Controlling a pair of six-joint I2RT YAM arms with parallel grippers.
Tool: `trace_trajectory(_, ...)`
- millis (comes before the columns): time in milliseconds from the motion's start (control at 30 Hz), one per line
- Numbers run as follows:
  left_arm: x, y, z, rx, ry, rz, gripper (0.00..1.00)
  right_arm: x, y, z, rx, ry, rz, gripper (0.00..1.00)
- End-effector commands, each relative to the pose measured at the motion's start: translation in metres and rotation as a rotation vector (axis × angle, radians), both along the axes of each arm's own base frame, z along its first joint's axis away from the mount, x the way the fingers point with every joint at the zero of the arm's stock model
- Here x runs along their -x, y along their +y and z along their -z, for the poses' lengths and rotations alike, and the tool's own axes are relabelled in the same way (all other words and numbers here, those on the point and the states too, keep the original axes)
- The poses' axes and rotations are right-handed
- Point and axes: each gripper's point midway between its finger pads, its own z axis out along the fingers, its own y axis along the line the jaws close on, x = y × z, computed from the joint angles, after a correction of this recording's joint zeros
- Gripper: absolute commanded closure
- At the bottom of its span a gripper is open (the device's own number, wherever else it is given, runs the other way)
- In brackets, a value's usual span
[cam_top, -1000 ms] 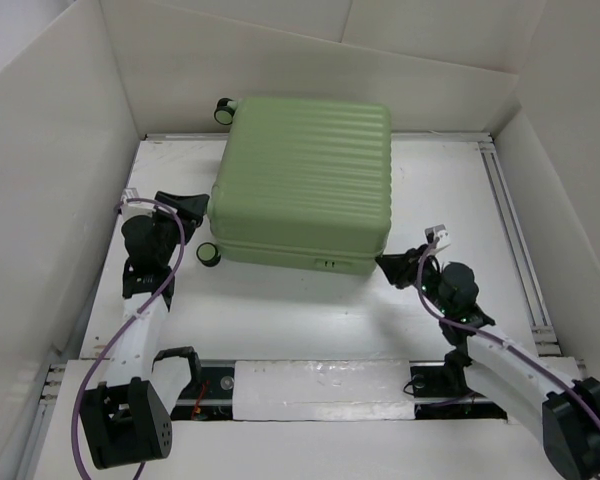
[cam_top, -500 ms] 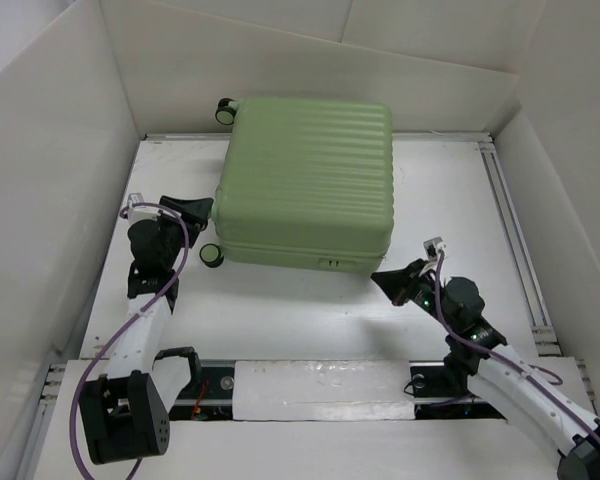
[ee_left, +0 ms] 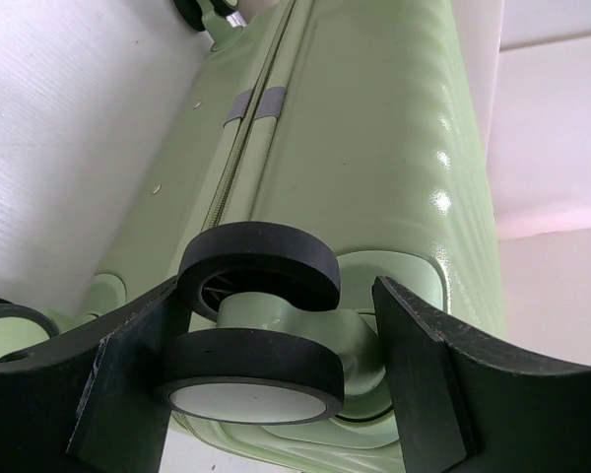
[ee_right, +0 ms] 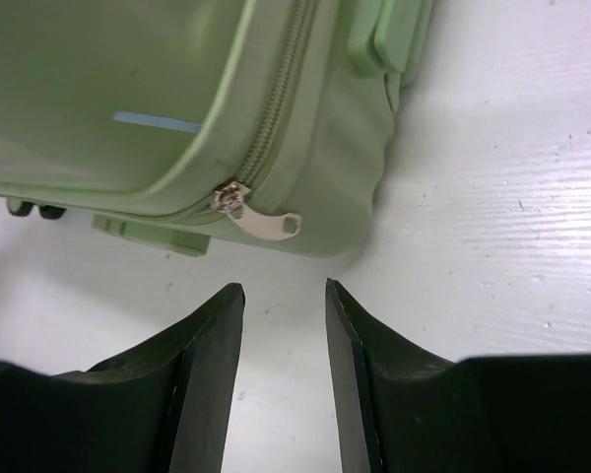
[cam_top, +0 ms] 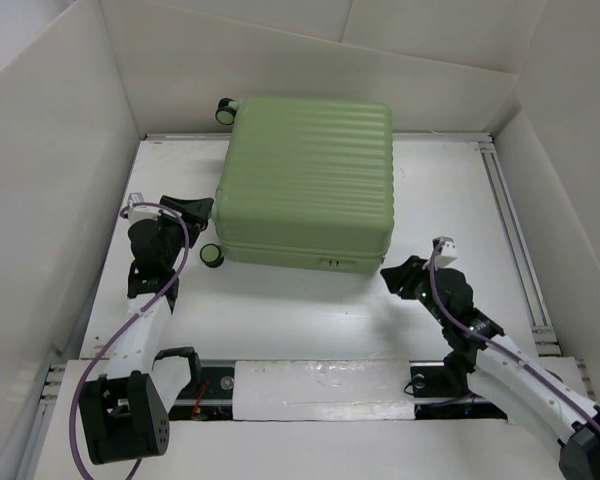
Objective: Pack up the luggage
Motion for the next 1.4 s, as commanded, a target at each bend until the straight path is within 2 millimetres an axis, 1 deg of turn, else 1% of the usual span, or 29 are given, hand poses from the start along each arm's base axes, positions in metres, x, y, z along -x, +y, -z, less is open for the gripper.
trace_trajectory(0,0.009,-0.036,-0.042,-0.063,-0.15,0.19,1.0,-0.014,0.008,-0.025,-0.015,-0.052,0.001,0.55)
trace_trajectory(33,0.009,-0.036,-0.044,-0.064,-0.159,0.19,1.0,-0.015,0.008,-0.022,-0.003,-0.048,-0.002,0.55)
trace_trajectory(67,0.009,-0.036,-0.044,-0.064,-0.159,0.19,1.0,-0.018,0.012,-0.032,-0.002,-0.07,-0.014,0.55)
trace_trajectory(100,0.009,-0.036,-0.044,-0.064,-0.159,0.19,1.0,-0.02,0.013,-0.035,0.015,-0.086,-0.02,0.55)
trace_trajectory(133,0.009,-0.036,-0.044,-0.064,-0.159,0.19,1.0,-0.023,0.011,-0.034,0.03,-0.09,-0.011,0.55)
trace_trajectory(167,0.009,-0.036,-0.044,-0.064,-0.159,0.19,1.0,-0.026,0.01,-0.041,0.033,-0.116,0.0,0.55)
trace_trajectory(267,0.009,-0.036,-0.044,-0.064,-0.159,0.19,1.0,-0.035,0.013,-0.051,0.075,-0.148,-0.013,0.56)
trace_trajectory(333,0.009,-0.036,-0.044,-0.064,-0.159,0.19,1.0,-0.039,0.019,-0.05,0.101,-0.144,-0.039,0.6)
trace_trajectory(433,0.009,-0.036,-0.044,-0.064,-0.159,0.19,1.0,-0.044,0.023,-0.054,0.131,-0.155,-0.06,0.6)
trace_trajectory(467,0.009,-0.036,-0.044,-0.064,-0.159,0.19,1.0,-0.045,0.023,-0.05,0.148,-0.148,-0.065,0.6)
trace_trajectory(500,0.009,-0.036,-0.044,-0.064,-0.159,0.19,1.0,-0.046,0.024,-0.055,0.143,-0.158,-0.064,0.6)
trace_trajectory(533,0.009,-0.036,-0.044,-0.064,-0.159,0.19,1.0,-0.048,0.024,-0.054,0.154,-0.163,-0.067,0.6)
trace_trajectory(567,0.009,-0.036,-0.044,-0.064,-0.159,0.19,1.0,-0.049,0.024,-0.053,0.165,-0.168,-0.07,0.62)
trace_trajectory(600,0.009,-0.036,-0.044,-0.064,-0.159,0.19,1.0,-0.05,0.027,-0.057,0.158,-0.175,-0.079,0.64)
trace_trajectory(633,0.009,-0.036,-0.044,-0.064,-0.159,0.19,1.0,-0.05,0.027,-0.052,0.176,-0.167,-0.084,0.67)
trace_trajectory(667,0.009,-0.036,-0.044,-0.064,-0.159,0.19,1.0,-0.052,0.028,-0.054,0.177,-0.166,-0.084,0.72)
trace_trajectory(733,0.009,-0.036,-0.044,-0.064,-0.159,0.19,1.0,-0.053,0.028,-0.056,0.18,-0.177,-0.085,0.78)
trace_trajectory(767,0.009,-0.036,-0.044,-0.064,-0.159,0.19,1.0,-0.053,0.028,-0.056,0.18,-0.178,-0.085,0.78)
trace_trajectory(933,0.009,-0.036,-0.044,-0.064,-0.159,0.19,1.0,-0.058,0.019,-0.056,0.195,-0.178,-0.03,0.8)
trace_trajectory(967,0.009,-0.036,-0.044,-0.073,-0.161,0.191,1.0,-0.059,0.018,-0.056,0.19,-0.175,-0.018,0.76)
trace_trajectory(1000,0.009,-0.036,-0.042,-0.072,-0.152,0.191,1.0,-0.06,0.015,-0.056,0.194,-0.175,-0.002,0.69)
trace_trajectory(1167,0.01,-0.034,-0.043,-0.073,-0.152,0.182,1.0,-0.065,0.009,-0.05,0.195,-0.15,0.05,0.67)
trace_trajectory(1200,0.01,-0.034,-0.043,-0.073,-0.152,0.182,1.0,-0.067,0.005,-0.05,0.202,-0.151,0.077,0.67)
trace_trajectory(1300,0.01,-0.034,-0.043,-0.073,-0.152,0.182,1.0,-0.069,0.005,-0.056,0.201,-0.176,0.076,0.72)
trace_trajectory(1333,0.01,-0.034,-0.043,-0.073,-0.152,0.182,1.0,-0.069,0.006,-0.058,0.195,-0.184,0.078,0.75)
trace_trajectory(1367,0.01,-0.034,-0.042,-0.082,-0.154,0.183,1.0,-0.071,0.006,-0.061,0.201,-0.201,0.076,0.8)
